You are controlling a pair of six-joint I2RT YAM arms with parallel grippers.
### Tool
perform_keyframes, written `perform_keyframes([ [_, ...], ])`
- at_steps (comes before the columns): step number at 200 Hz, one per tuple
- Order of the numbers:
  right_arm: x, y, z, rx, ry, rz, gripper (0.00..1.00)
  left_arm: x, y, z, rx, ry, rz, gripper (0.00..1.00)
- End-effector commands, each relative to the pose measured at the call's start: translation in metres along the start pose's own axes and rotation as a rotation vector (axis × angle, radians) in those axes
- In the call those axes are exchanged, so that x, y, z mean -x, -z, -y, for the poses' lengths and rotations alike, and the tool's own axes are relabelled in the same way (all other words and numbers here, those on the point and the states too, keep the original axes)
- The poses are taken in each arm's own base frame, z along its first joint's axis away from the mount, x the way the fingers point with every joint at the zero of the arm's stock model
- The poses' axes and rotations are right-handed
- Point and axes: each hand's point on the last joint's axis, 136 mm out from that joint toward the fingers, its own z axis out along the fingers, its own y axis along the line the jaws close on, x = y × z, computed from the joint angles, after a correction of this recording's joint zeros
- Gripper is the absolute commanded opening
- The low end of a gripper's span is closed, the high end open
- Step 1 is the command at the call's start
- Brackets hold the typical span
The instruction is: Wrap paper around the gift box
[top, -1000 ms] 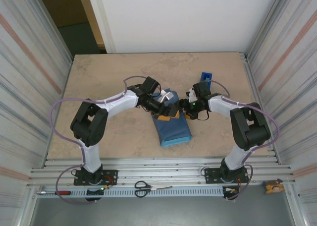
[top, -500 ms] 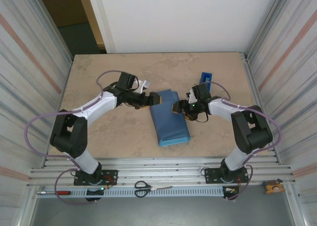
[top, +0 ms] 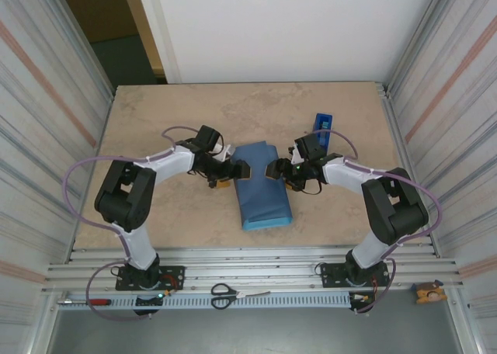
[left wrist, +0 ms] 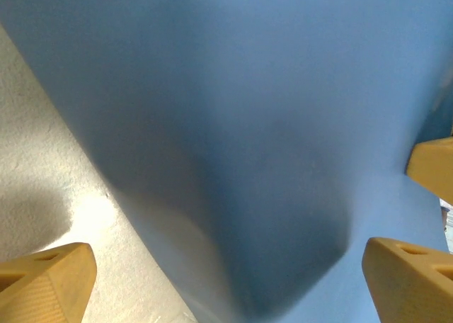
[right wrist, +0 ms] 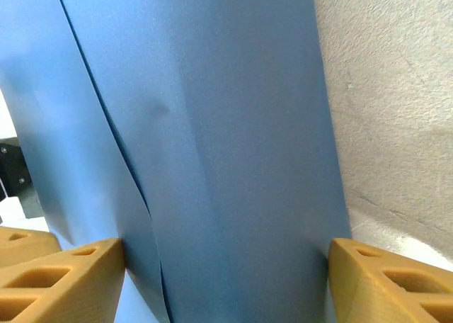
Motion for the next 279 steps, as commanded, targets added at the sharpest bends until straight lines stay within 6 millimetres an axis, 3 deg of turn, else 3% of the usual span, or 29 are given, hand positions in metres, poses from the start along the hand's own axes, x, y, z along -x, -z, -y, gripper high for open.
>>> perform_keyframes([
  [1,-0.024,-0.005,0.028,-0.105,-0.057,-0.051,0.72,0.000,-0.003,0.004,0.000,-0.025,-0.024,0.93],
  [69,-0.024,-0.001,0.024,-0.092,-0.052,-0.043,0.73,-0.018,-0.024,-0.010,0.069,-0.053,-0.098,0.82],
  [188,-0.004,0.025,0.008,-0.025,0.010,-0.013,0.86,-0.020,-0.032,-0.022,0.129,-0.099,-0.153,0.80],
  [244,-0.004,0.018,-0.006,0.015,0.061,-0.050,0.90,-0.021,-0.036,-0.021,0.118,-0.118,-0.171,0.80],
  [279,-0.007,0.009,0.009,-0.056,0.045,-0.076,0.84,-0.021,-0.037,-0.022,0.117,-0.123,-0.179,0.80],
])
